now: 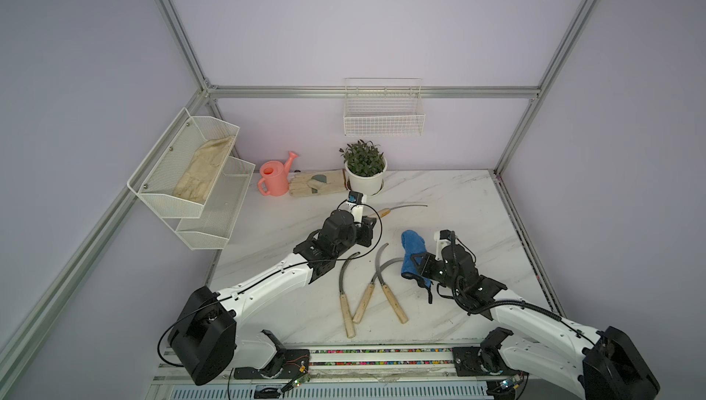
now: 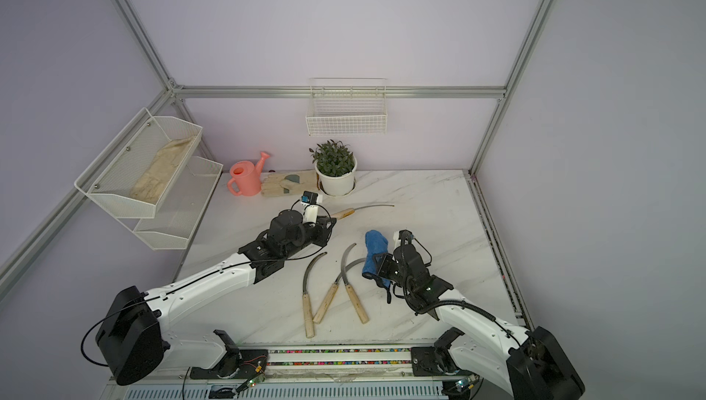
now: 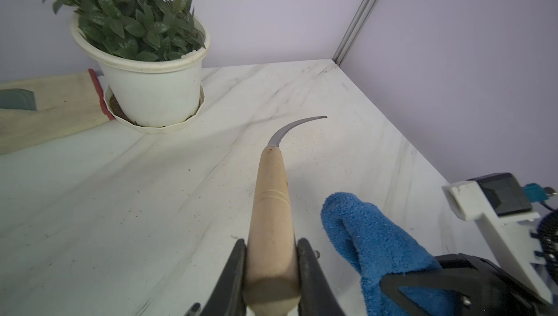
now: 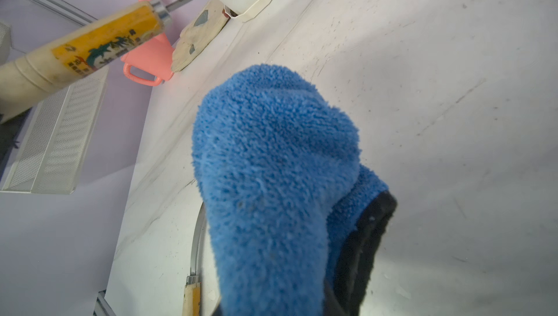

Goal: Wipe small sickles with rags
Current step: Adjust the small sickle.

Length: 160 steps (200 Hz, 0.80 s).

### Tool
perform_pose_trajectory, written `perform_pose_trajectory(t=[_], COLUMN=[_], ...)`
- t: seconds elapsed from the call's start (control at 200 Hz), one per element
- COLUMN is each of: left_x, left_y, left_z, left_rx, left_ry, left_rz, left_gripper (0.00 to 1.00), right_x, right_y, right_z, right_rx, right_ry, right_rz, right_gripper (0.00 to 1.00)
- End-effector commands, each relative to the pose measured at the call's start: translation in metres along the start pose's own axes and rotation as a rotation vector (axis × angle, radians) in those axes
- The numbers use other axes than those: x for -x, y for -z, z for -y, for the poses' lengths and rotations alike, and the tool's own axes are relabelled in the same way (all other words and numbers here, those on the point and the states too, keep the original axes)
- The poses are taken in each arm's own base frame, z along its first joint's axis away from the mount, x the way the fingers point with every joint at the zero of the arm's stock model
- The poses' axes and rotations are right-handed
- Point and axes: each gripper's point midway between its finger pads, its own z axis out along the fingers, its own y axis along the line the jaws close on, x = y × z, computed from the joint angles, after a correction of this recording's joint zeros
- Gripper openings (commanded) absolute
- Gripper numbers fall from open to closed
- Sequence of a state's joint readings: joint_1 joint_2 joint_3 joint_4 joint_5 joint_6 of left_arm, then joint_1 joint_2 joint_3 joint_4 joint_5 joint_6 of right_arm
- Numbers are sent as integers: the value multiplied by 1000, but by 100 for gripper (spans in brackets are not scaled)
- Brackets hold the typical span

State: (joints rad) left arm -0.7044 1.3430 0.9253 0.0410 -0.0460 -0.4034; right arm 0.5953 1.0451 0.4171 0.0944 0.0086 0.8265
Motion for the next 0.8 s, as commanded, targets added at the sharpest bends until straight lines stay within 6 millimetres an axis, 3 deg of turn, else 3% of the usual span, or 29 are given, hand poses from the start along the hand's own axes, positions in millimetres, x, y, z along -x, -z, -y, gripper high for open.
perform_pose_trajectory(t=[0.0,0.14,0.27,0.565,0.795], left_x=[16,7,1,-11,-32], left_y=[16,28,31,39,42], left_z=[31,52,66,88,112], left_rx=[-152,-205,-266,-369,-461], left_ry=[74,65,79,78,72], left_rz=[33,29,16,-17,-70], left_gripper=[0,0,0,0,0], right_x=[16,5,4,29,42], right_y=[-2,-7,-8,12,15], right_z=[-24,-33,-29,-30,-37], right_rx=[97,128,93,36,28], right_ry=[-40,-26,-10,5,38], right_rz=[89,56,53,140,177], right_gripper=[0,0,0,0,0])
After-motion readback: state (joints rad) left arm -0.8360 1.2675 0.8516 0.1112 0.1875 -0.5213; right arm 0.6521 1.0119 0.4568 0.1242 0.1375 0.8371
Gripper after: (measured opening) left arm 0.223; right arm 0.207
